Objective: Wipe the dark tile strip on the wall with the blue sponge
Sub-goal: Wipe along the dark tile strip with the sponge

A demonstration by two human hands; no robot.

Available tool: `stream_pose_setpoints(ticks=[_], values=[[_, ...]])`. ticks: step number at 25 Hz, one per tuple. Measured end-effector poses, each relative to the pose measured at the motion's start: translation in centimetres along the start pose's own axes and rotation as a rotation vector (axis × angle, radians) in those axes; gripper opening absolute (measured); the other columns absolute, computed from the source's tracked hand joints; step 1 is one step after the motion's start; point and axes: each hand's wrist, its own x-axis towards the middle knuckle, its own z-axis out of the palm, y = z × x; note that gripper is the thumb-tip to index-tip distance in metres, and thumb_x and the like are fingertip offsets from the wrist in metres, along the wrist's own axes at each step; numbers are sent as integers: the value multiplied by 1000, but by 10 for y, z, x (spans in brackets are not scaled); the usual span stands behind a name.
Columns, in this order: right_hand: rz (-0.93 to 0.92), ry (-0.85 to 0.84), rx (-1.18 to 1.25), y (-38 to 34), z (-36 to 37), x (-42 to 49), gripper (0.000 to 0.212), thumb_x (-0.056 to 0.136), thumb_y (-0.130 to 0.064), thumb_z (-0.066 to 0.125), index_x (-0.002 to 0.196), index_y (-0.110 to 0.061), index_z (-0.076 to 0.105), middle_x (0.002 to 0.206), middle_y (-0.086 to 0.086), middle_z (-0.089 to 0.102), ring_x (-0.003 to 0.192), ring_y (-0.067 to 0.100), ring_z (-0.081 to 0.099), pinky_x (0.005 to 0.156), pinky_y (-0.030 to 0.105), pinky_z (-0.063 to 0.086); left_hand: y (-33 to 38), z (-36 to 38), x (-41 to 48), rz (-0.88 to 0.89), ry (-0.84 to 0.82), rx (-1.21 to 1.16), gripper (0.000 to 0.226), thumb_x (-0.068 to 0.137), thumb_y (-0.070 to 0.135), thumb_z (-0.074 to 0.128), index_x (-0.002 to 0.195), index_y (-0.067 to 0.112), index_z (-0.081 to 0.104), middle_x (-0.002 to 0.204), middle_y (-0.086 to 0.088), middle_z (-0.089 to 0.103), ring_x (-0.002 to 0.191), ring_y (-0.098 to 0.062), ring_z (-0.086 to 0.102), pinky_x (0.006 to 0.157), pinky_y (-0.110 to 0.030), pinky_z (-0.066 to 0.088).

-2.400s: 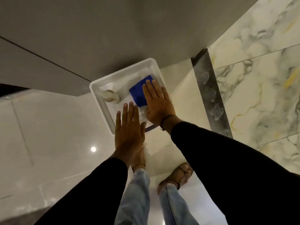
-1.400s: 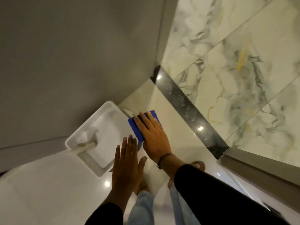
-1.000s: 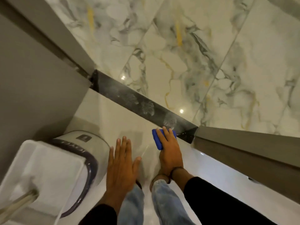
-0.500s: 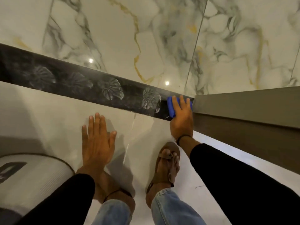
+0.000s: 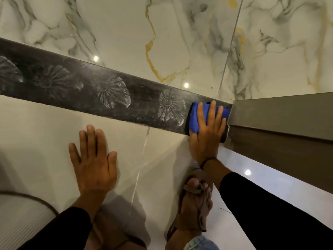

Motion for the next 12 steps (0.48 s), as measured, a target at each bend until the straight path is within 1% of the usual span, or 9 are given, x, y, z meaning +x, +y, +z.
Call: stream_pose_setpoints(ticks=[1,3,5,7,9,10,11,12], values=[[26,13,18,-12,2,6,75,96,-29,48,167,-22,26,176,18,16,163,43,8,129,65,11,0,0,-1,7,7,0,78,109,48,27,174,12,5,185,-11,-2,171,-33,-1,137,-60,-2],[40,2,21,-43,9,22,74,100,-42,42,168,-24,21,177,16,12,163,41,5,131,63,7,1,1,1,17,14,7,78,109,48,27,174,12,5,185,-12,-1,171,-33,0,137,-61,-1],[-64,-31,36,-71,15,20,75,100,-46,37,168,-26,17,178,14,10,164,39,2,132,59,0,0,2,1,13,12,9,78,109,47,27,174,12,5,185,-12,-1,171,-33,0,137,-62,1],[-187,-81,98,-72,17,-6,75,98,-41,41,168,-28,19,178,12,12,165,34,0,132,53,-6,0,0,1,8,-4,-3,79,108,47,30,174,12,5,185,-11,-2,171,-33,-1,136,-64,2],[-217,-109,123,-41,10,-33,78,97,-34,52,168,-32,17,178,8,11,165,28,-5,133,50,-8,0,-2,0,4,-13,-16,80,107,46,32,174,12,5,185,-11,-2,171,-33,-2,136,-65,3],[-185,-116,116,-22,5,-40,83,97,-29,59,168,-34,15,178,7,9,165,26,-7,133,52,-6,0,-3,1,1,-16,-20,80,106,46,32,174,13,5,185,-11,-2,171,-33,-2,136,-65,3],[-126,-123,114,-5,1,-41,87,95,-23,65,167,-33,16,178,8,8,165,27,-8,133,57,-2,1,-3,1,-4,-19,-23,80,106,46,32,174,13,5,185,-11,-2,171,-32,-2,136,-65,3],[-48,-120,117,5,-1,-37,87,94,-19,67,167,-30,21,178,10,8,165,31,-6,132,62,2,0,-3,1,-9,-25,-22,80,106,46,31,174,13,5,185,-11,-2,171,-32,-2,136,-65,3]])
